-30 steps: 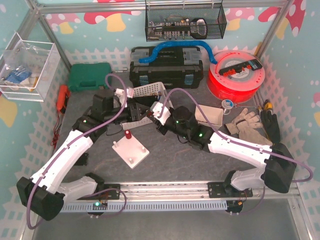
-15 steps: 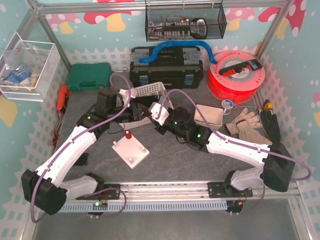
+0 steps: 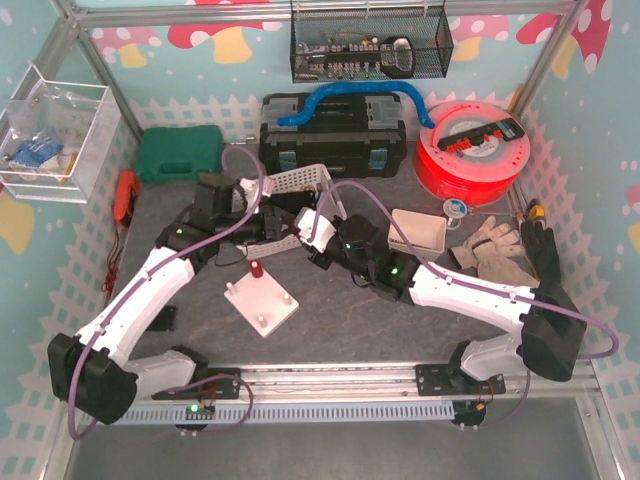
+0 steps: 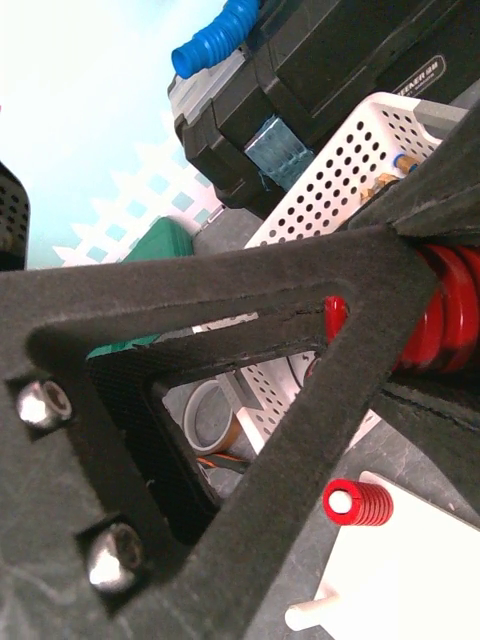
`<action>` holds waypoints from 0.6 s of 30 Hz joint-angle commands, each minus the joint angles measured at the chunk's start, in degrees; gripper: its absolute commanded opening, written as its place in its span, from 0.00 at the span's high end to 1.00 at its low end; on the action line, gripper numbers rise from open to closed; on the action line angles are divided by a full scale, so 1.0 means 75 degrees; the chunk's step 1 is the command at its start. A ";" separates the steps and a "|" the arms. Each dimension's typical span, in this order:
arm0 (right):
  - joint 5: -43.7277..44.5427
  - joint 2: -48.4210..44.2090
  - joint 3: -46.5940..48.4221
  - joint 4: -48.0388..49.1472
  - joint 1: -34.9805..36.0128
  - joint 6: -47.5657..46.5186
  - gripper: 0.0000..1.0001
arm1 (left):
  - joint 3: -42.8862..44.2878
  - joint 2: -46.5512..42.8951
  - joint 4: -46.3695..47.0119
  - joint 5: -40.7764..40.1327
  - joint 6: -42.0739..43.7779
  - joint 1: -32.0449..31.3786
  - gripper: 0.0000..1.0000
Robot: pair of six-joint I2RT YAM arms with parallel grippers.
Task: Install the large spring
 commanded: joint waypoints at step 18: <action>-0.0909 -0.0161 -0.0050 0.0148 0.0164 -0.1193 1.00 | -0.0012 0.0257 -0.0989 0.1581 0.1266 -0.0086 0.59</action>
